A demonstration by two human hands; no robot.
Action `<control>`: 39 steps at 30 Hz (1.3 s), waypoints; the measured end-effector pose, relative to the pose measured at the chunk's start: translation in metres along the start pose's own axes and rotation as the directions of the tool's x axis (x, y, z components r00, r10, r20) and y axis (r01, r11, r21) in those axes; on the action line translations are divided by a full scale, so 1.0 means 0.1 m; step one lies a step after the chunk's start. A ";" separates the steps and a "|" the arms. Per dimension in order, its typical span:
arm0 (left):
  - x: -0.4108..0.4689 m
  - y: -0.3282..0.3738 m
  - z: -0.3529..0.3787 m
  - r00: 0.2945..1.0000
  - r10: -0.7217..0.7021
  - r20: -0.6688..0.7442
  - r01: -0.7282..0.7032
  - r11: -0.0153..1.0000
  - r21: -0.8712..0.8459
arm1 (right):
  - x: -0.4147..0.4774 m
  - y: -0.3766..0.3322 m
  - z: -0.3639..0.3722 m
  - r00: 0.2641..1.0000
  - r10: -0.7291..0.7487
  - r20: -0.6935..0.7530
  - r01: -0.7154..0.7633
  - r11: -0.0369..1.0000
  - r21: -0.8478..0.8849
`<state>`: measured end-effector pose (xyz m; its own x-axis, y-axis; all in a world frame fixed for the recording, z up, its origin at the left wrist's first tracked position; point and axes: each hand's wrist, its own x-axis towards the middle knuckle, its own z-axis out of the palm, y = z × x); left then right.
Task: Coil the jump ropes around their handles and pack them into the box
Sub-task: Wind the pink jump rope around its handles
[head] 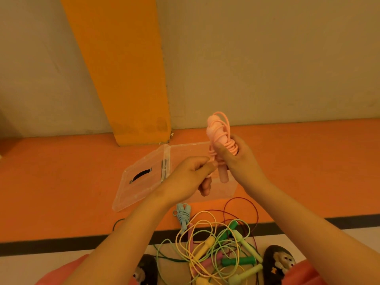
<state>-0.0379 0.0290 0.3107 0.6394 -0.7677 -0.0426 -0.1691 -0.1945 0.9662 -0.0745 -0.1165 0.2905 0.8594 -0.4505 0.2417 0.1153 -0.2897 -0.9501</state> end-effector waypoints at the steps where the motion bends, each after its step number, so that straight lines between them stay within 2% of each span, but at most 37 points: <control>1: 0.00 0.01 -0.01 1.000 0.009 0.018 -0.009 1.000 0.012 | 0.01 0.00 -0.01 1.000 0.008 -0.018 -0.008 1.000 0.007; 6: -0.03 0.03 0.00 0.992 0.056 0.115 -0.061 0.997 0.041 | 0.06 0.03 0.00 0.992 0.085 -0.088 -0.082 0.996 0.042; 10: -0.07 0.04 -0.02 0.982 0.091 0.163 -0.097 0.995 0.025 | 0.07 0.08 0.03 0.993 0.083 -0.079 -0.085 0.996 -0.020; 14: -0.05 -0.10 0.05 0.998 0.060 -0.011 -0.060 0.998 -0.020 | 0.10 0.06 0.01 0.979 0.197 0.055 -0.198 0.980 0.003; 16: -0.01 -0.18 0.04 0.996 -0.007 -0.086 0.015 0.997 0.082 | 0.10 0.06 0.01 0.961 0.258 0.102 -0.262 0.965 0.024; 19: 0.02 -0.25 0.01 0.987 -0.063 -0.150 0.089 0.981 0.174 | 0.08 0.04 0.05 0.954 0.287 0.081 -0.291 0.956 0.045; 24: 0.08 -0.24 0.05 0.950 -0.010 -0.311 0.067 0.982 0.175 | 0.10 -0.04 0.12 0.928 0.337 0.160 -0.369 0.890 0.268; 28: 0.10 -0.24 0.08 0.937 0.033 -0.348 0.034 0.982 0.184 | 0.14 0.03 0.12 0.905 0.366 0.215 -0.419 0.854 0.310; 33: 0.10 -0.24 0.09 0.919 0.081 -0.386 0.001 0.978 0.207 | 0.17 0.06 0.12 0.876 0.423 0.232 -0.482 0.760 0.436; 39: 0.08 -0.23 0.05 0.928 0.070 -0.366 -0.004 0.984 0.179 | 0.16 0.06 0.10 0.884 0.357 0.301 -0.460 0.773 0.436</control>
<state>-0.0326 0.0243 0.2874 0.8559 -0.5026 0.1216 -0.3032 -0.2973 0.9053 -0.0546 -0.1168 0.2862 0.9512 -0.2475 -0.1845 -0.0893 0.3516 -0.9319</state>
